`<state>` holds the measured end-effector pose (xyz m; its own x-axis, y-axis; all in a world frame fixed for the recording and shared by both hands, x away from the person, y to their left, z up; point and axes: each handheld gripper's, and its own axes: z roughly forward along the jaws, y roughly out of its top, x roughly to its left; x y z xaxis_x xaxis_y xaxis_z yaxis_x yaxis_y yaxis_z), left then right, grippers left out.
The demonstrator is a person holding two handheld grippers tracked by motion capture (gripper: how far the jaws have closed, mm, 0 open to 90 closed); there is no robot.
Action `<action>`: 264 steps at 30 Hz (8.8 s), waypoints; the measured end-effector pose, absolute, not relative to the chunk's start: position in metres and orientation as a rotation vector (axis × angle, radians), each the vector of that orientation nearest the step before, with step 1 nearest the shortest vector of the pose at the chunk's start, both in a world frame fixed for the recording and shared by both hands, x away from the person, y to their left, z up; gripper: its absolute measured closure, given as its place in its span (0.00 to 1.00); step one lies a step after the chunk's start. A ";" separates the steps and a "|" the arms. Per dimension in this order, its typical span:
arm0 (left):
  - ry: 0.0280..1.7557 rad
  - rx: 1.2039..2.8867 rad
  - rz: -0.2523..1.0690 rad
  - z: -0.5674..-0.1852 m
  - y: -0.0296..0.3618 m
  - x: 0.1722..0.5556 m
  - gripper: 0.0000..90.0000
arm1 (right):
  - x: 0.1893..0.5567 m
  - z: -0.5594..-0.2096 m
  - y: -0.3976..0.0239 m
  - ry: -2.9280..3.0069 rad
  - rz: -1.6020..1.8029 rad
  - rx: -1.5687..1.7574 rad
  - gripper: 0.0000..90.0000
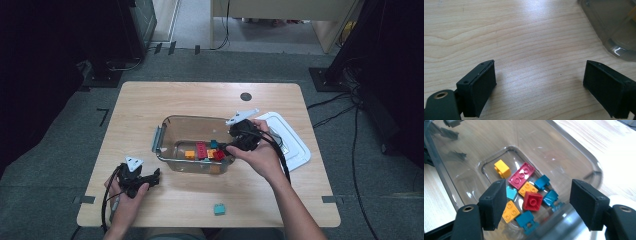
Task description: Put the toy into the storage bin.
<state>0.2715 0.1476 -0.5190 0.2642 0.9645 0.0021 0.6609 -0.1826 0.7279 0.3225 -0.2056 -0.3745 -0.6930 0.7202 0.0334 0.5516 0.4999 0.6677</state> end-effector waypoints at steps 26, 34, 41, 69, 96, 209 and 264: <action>1.467 1.926 0.634 -0.519 0.148 0.271 0.12 | 0.274 -0.406 -0.280 2.382 0.987 1.259 0.29; 1.467 1.926 0.634 -0.519 0.148 0.271 0.12 | 0.254 -0.437 -0.286 2.414 0.950 1.300 0.31; 1.467 1.926 0.634 -0.519 0.148 0.271 0.12 | 0.234 -0.466 -0.283 2.444 0.967 1.332 0.33; 1.467 1.926 0.635 -0.519 0.148 0.271 0.12 | 0.187 -0.503 -0.199 2.710 1.149 0.938 0.50; 1.467 1.926 0.635 -0.519 0.148 0.271 0.12 | 0.198 -0.498 -0.226 2.597 1.069 1.017 0.75; 1.461 1.928 0.634 -0.519 0.148 0.271 0.12 | 0.327 -0.369 -0.188 2.568 1.120 0.985 0.58; 1.461 1.929 0.633 -0.519 0.148 0.271 0.12 | 0.339 -0.427 -0.355 2.108 0.994 1.496 0.32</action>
<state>0.2710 0.1479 -0.5189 0.2697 0.9629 0.0027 0.6608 -0.1871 0.7269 0.3391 -0.3554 -0.4273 -0.3678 0.9248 0.0975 0.6637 0.1877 0.7241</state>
